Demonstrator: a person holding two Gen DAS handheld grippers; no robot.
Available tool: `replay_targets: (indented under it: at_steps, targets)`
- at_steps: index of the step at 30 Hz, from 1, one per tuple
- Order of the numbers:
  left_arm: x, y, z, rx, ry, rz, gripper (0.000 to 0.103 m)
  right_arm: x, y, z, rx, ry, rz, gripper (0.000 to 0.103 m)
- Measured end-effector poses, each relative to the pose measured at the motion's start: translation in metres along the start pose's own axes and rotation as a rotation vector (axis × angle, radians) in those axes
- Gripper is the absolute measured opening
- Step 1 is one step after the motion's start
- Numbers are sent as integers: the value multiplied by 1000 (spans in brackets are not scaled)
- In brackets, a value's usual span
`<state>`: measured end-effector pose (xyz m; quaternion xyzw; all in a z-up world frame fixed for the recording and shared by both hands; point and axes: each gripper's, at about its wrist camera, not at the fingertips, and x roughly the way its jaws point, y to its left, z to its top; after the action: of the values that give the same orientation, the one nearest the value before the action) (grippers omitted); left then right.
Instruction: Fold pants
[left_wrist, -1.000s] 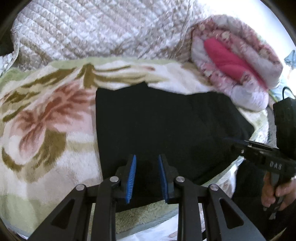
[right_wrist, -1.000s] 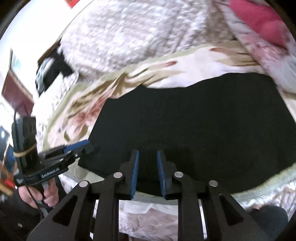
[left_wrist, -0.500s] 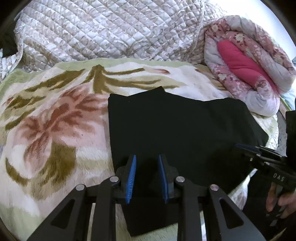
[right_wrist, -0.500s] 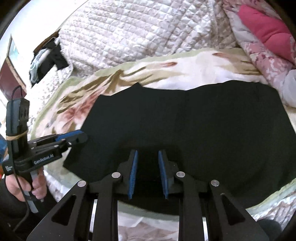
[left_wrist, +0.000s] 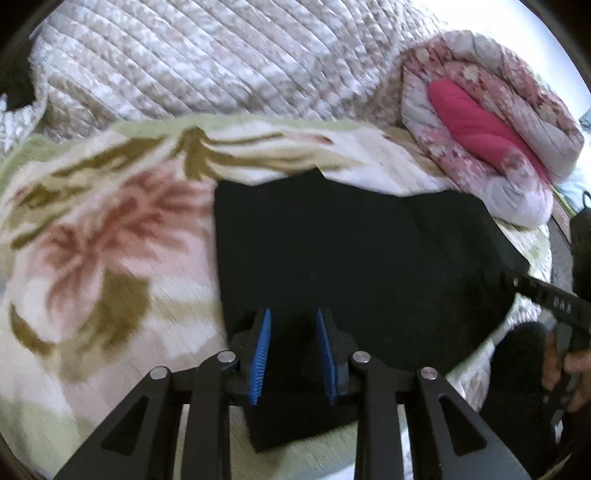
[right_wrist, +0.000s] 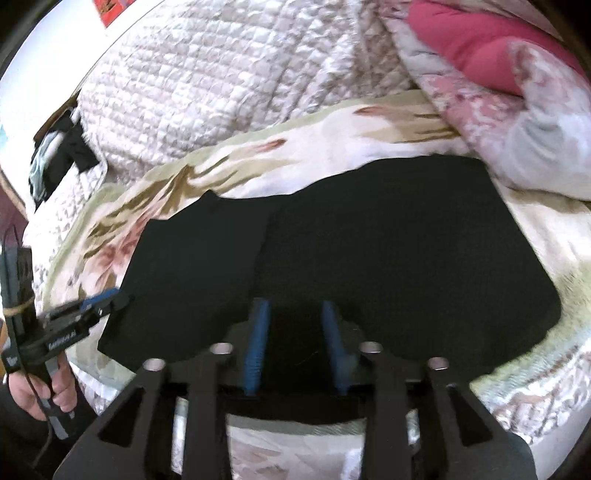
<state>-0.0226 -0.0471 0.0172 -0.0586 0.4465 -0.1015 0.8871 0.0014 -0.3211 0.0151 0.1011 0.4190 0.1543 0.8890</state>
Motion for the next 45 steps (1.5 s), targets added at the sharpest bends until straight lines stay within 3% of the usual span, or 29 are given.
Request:
replay_targets:
  at_steps: [3, 7, 14, 17, 21, 27, 31, 36, 38, 41, 43, 45]
  targets:
    - [-3, -17, -10, 53, -3, -4, 35, -7, -19, 0, 104, -2, 70, 46]
    - [-8, -29, -14, 76, 10, -63, 35, -30, -30, 2, 114, -61, -13, 47]
    - [-5, -30, -16, 60, 27, -58, 35, -67, -94, -7, 340, -144, -34, 48]
    - [-4, -30, -16, 60, 31, -53, 35, -82, -119, -7, 416, -214, -78, 58]
    - [-4, -29, -16, 51, 36, -50, 35, -64, -149, -13, 567, -143, 54, 59]
    - [-3, -29, -16, 52, 37, -50, 35, -43, -149, -36, 741, -55, 285, 59]
    - [-3, -29, -16, 51, 38, -48, 35, -38, -148, -29, 740, -72, 252, 60]
    - [-3, -28, -17, 45, 38, -54, 35, -46, -140, -10, 689, -187, 236, 61]
    - [-3, -27, -17, 44, 37, -56, 35, -38, -137, -5, 666, -175, 218, 61]
    - [-2, -27, -16, 46, 36, -54, 35, -21, -139, 0, 668, -112, 171, 49]
    - [-2, -27, -16, 42, 35, -58, 35, -23, -135, 4, 639, -124, 161, 28]
    - [-2, -26, -15, 35, 35, -65, 35, -28, -131, 8, 606, -130, 139, 26]
